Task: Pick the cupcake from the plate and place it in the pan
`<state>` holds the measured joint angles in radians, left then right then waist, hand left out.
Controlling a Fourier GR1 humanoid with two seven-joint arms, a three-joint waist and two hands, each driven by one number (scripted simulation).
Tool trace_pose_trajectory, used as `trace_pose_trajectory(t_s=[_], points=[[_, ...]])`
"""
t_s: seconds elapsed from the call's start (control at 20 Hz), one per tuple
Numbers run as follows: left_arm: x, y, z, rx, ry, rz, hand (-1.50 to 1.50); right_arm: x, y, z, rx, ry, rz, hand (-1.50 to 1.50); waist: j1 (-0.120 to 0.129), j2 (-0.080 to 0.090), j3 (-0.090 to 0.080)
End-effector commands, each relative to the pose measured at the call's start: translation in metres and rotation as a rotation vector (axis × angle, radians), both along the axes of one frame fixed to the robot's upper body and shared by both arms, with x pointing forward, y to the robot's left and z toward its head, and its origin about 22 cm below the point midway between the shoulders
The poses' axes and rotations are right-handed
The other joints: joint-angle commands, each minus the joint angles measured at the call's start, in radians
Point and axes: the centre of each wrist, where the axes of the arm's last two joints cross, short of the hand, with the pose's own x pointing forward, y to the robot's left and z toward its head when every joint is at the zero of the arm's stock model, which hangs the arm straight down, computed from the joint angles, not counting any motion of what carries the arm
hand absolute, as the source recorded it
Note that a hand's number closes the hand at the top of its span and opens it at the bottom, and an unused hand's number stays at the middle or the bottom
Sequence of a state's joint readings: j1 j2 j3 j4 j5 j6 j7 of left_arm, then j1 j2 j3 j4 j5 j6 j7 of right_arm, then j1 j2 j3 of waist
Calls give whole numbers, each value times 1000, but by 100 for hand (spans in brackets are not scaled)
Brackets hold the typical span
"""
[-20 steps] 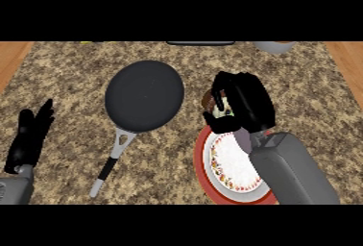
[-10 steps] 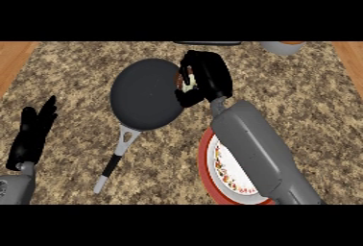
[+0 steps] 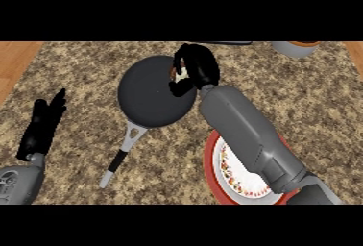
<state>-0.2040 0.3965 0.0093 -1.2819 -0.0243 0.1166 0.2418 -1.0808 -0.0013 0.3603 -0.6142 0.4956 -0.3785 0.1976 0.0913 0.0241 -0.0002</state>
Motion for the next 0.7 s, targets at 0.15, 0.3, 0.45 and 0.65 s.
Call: trace_pose_trajectory(t_s=[0.15,0.3,0.45,0.65], points=[[11,-13,4,-3,-6,-67,0,4,-8,-25,14,57,-13,150,67,21,0],[16,-19,6,-16,-22,-93,0,3,-16,-36,129,113,-31,150,89,31,1],[28,-32,21,14,-67,-107,0,2,-24,-48,160,153,-24,-150,99,41,3],[25,-32,18,6,-50,-128,0,3,-21,-45,186,171,-14,-150,129,34,2]])
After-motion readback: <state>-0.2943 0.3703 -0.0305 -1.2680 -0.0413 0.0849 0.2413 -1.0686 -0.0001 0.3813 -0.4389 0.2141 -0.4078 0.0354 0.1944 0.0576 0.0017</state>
